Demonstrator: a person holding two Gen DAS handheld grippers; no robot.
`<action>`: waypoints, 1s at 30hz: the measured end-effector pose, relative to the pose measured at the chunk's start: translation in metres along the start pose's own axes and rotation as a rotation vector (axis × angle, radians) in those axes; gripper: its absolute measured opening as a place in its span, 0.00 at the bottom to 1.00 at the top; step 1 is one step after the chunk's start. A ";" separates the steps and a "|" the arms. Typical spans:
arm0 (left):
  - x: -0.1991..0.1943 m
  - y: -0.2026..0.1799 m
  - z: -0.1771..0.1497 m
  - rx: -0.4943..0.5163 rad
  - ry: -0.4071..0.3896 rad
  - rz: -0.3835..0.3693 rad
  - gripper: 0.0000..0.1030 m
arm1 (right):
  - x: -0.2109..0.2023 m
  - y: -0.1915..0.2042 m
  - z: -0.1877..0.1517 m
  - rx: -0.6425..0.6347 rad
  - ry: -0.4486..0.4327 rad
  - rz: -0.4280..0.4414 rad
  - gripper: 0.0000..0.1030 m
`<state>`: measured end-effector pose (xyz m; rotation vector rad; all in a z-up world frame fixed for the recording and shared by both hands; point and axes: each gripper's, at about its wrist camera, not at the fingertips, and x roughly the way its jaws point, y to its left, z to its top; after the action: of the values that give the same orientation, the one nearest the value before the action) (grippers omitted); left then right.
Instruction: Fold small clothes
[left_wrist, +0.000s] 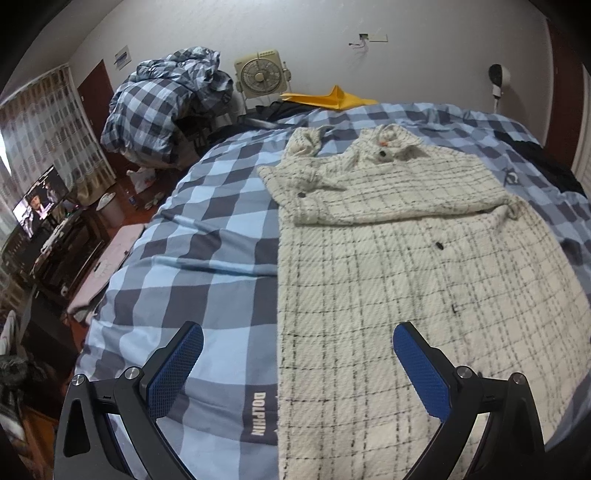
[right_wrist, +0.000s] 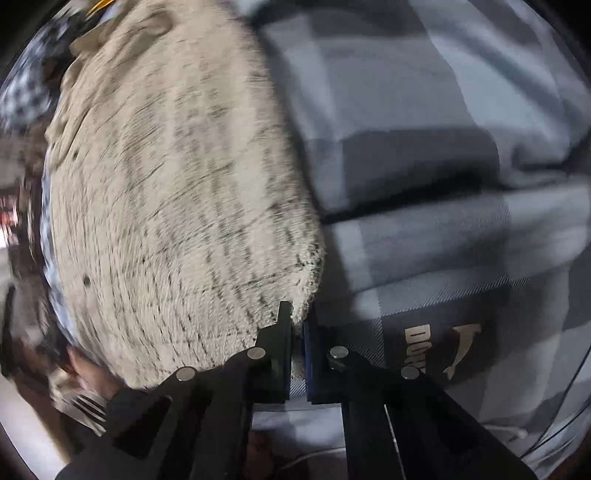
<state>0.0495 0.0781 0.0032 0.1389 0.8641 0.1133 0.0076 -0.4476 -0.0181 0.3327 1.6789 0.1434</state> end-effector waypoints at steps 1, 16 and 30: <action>0.001 0.001 0.000 -0.002 0.002 0.003 1.00 | -0.001 0.008 0.001 -0.023 -0.006 -0.003 0.01; 0.007 0.005 -0.004 -0.008 0.034 -0.004 1.00 | -0.006 -0.034 -0.045 0.235 -0.028 -0.094 0.06; 0.039 0.010 0.018 -0.053 0.118 -0.088 1.00 | -0.070 0.229 0.040 0.121 -0.458 0.293 0.78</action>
<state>0.0879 0.0926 -0.0124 0.0446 0.9822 0.0624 0.0852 -0.2551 0.1077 0.6517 1.1816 0.1689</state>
